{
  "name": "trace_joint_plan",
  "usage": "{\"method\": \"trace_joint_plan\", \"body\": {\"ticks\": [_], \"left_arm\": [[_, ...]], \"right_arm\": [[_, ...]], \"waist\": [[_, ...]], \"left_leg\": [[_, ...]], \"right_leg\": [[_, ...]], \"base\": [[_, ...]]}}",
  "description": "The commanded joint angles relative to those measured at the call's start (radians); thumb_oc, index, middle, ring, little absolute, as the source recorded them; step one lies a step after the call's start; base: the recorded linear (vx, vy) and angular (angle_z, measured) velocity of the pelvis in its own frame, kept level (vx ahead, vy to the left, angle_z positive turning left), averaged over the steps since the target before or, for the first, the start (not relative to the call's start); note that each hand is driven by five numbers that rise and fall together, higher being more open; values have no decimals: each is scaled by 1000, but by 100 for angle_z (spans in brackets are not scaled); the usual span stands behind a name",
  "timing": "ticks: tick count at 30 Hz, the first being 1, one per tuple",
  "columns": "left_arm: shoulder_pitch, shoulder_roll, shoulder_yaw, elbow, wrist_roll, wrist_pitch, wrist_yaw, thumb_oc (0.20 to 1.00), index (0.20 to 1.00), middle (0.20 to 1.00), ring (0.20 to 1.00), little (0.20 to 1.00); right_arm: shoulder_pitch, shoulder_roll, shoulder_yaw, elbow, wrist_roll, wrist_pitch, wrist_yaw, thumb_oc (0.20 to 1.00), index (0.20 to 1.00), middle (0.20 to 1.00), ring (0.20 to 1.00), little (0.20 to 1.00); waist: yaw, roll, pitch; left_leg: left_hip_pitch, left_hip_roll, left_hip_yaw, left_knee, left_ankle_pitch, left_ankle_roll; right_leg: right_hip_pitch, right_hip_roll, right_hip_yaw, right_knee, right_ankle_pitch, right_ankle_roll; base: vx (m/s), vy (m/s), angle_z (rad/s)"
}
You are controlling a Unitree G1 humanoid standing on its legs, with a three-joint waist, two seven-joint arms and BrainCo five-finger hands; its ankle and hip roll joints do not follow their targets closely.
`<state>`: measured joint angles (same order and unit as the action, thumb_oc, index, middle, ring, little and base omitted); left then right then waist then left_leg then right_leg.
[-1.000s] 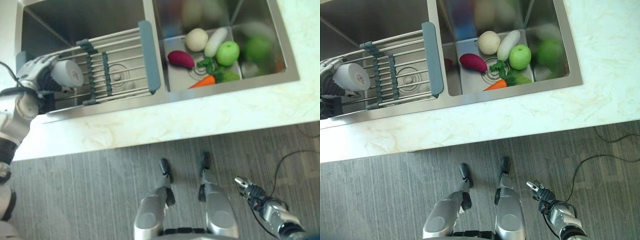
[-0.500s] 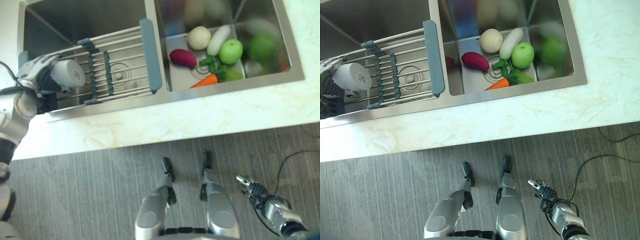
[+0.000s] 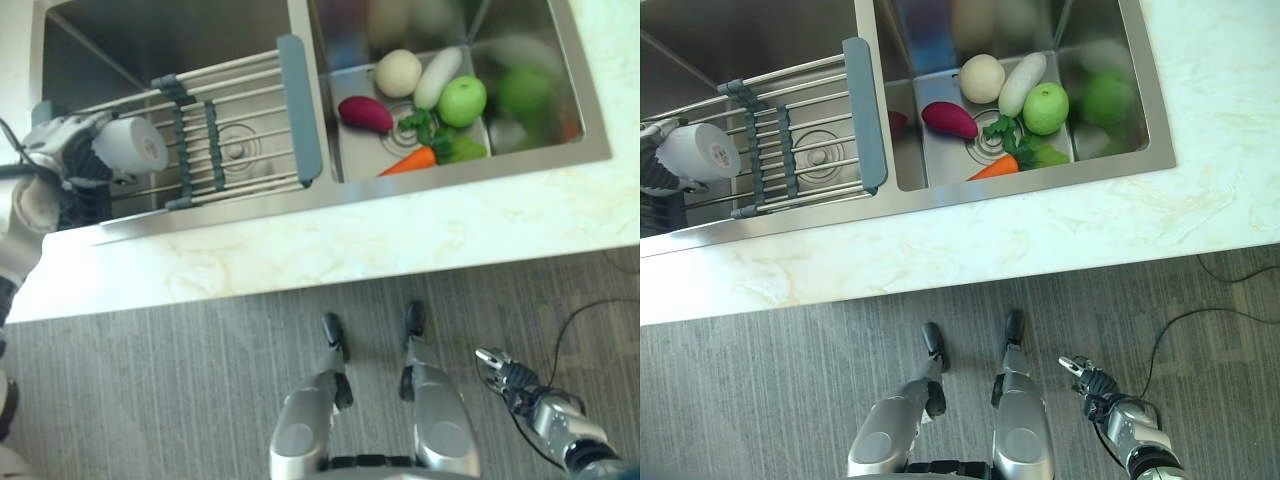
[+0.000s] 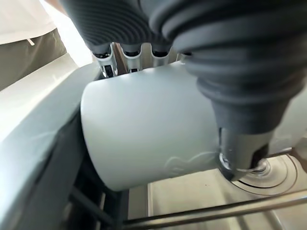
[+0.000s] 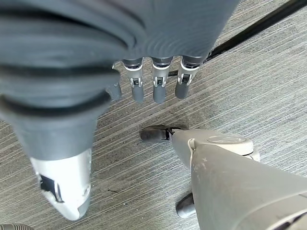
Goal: Place the dishes in the dishwasher.
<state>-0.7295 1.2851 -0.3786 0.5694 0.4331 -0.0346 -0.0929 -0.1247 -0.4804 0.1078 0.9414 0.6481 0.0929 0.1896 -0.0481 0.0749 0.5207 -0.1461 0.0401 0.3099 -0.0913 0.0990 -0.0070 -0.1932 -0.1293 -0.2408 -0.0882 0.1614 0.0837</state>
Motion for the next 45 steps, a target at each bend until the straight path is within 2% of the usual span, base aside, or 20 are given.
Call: {"method": "trace_joint_plan", "body": {"ticks": [1,2,4,7,11,12,15,20,24,30,31,34,35,36,37,38,39,41,42,45], "left_arm": [[28,63,-56,81,60,-18,-146,200,200,200,200,200],[13,70,-74,77,39,-19,-158,200,200,200,200,200],[-22,91,-113,46,-33,-96,-107,200,200,200,200,200],[-41,93,-112,38,-86,-115,-50,200,200,200,200,200],[-38,74,-86,23,-153,-205,144,200,200,200,200,200],[-45,70,-73,-12,-159,-247,301,200,200,200,200,200],[-43,73,-45,-59,-98,-291,455,200,200,200,200,200],[-38,93,34,-200,72,-259,686,200,200,200,200,200],[-28,124,117,-317,114,-169,734,200,200,200,200,200],[197,135,399,-460,83,-53,725,200,200,200,200,200],[370,91,561,-514,40,-15,753,200,200,200,200,200],[558,-1,709,-557,19,-24,786,200,200,200,200,200],[644,-76,755,-577,-4,-36,812,200,200,200,200,200],[673,-101,773,-585,-14,-37,816,200,200,200,200,200],[715,-176,781,-596,-33,-67,832,200,200,200,200,200],[715,-176,781,-596,-33,-67,832,200,200,200,200,200],[757,-273,784,-614,-68,-102,843,200,200,200,200,200],[782,-330,782,-623,-95,-117,840,200,200,200,200,200],[805,-416,778,-629,-135,-170,808,200,200,200,200,200],[797,-522,746,-676,-119,-228,748,200,200,200,200,200]], "right_arm": [[11,-14,-6,18,4,6,8,1000,1000,1000,1000,1000],[10,-17,-4,21,6,5,9,1000,1000,1000,1000,1000],[9,-21,-4,29,13,-3,13,1000,1000,1000,1000,1000],[15,-19,-5,32,20,-11,17,1000,1000,1000,1000,1000],[26,-3,-3,39,27,-22,21,1000,1000,1000,1000,1000],[41,11,5,43,27,-29,18,1000,1000,1000,1000,1000],[65,32,10,52,17,-42,16,1000,1000,1000,1000,1000],[104,76,24,99,0,-59,4,1000,1000,1000,1000,1000],[126,105,-7,175,-14,-48,-16,1000,1000,1000,1000,1000],[168,133,-105,285,-53,-24,-28,1000,1000,1000,1000,1000],[177,138,-139,316,-80,-16,-23,1000,1000,1000,1000,1000],[180,139,-158,325,-123,-19,-16,1000,1000,1000,1000,1000],[179,145,-159,324,-142,-27,-10,1000,1000,1000,1000,1000],[178,144,-154,322,-152,-34,-2,1000,1000,1000,1000,1000],[177,151,-150,316,-161,-42,6,1000,1000,1000,1000,1000],[177,151,-150,316,-161,-42,6,1000,1000,1000,1000,1000],[175,158,-139,305,-149,-61,27,1000,1000,1000,1000,1000],[168,163,-129,292,-132,-70,48,1000,1000,1000,1000,1000],[160,163,-115,271,-176,-45,40,1000,1000,1000,1000,1000],[166,178,-105,264,-84,-8,87,1000,1000,1000,1000,1000]], "waist": [[19,-19,-1],[18,-18,-1],[20,-18,-1],[21,-20,-1],[19,-28,-7],[20,-32,-25],[24,-36,-53],[32,-36,-156],[46,-22,-257],[80,-13,-369],[97,-15,-391],[111,-18,-400],[120,-24,-404],[119,-24,-404],[133,-31,-406],[133,-31,-406],[152,-36,-407],[165,-38,-410],[183,-34,-409],[203,-25,-393]], "left_leg": [[-33,-30,-29,4,-26,-27],[-33,-29,-27,4,-27,-27],[-29,-29,-26,4,-29,-27],[-25,-29,-27,4,-30,-26],[-8,-31,-38,4,-36,-25],[4,-31,-41,4,-42,-24],[23,-33,-48,4,-49,-24],[99,-28,-48,4,-65,-26],[169,-17,-42,4,-73,-32],[241,-10,-70,7,-93,-33],[265,-6,-89,12,-104,-34],[276,-5,-119,31,-113,-35],[273,-3,-141,56,-121,-38],[272,-1,-149,65,-125,-40],[264,1,-173,85,-128,-46],[264,1,-173,85,-128,-46],[251,6,-207,103,-129,-55],[237,9,-227,109,-121,-61],[233,30,-230,80,-90,-89],[186,60,-173,22,-1,-139]], "right_leg": [[-26,-83,-45,13,58,168],[-26,-84,-46,13,59,169],[-20,-83,-48,11,57,169],[-16,-82,-47,13,55,168],[1,-77,-32,14,44,162],[14,-74,-30,16,33,159],[34,-76,-36,20,20,156],[113,-71,-64,22,-12,144],[192,-63,-93,22,-40,126],[284,-43,-104,19,-83,98],[315,-31,-99,21,-104,83],[336,-19,-86,23,-123,66],[347,-9,-79,24,-134,52],[351,-6,-78,24,-138,47],[360,3,-75,23,-148,36],[360,3,-75,23,-148,36],[370,15,-78,21,-162,21],[370,19,-85,18,-166,12],[382,32,-114,15,-184,3],[399,37,-198,7,-193,2]], "base": [[0,0,0],[0,0,0],[0,0,0],[-3,-15,0],[5,-67,8],[22,-95,19],[29,-97,16],[51,-123,11],[129,-123,10],[171,-151,7],[133,-195,20],[105,-182,15],[87,-190,6],[97,-226,13],[50,-130,18],[64,-205,28],[43,-175,25],[42,-187,47],[13,-154,63],[-95,-109,88]]}}
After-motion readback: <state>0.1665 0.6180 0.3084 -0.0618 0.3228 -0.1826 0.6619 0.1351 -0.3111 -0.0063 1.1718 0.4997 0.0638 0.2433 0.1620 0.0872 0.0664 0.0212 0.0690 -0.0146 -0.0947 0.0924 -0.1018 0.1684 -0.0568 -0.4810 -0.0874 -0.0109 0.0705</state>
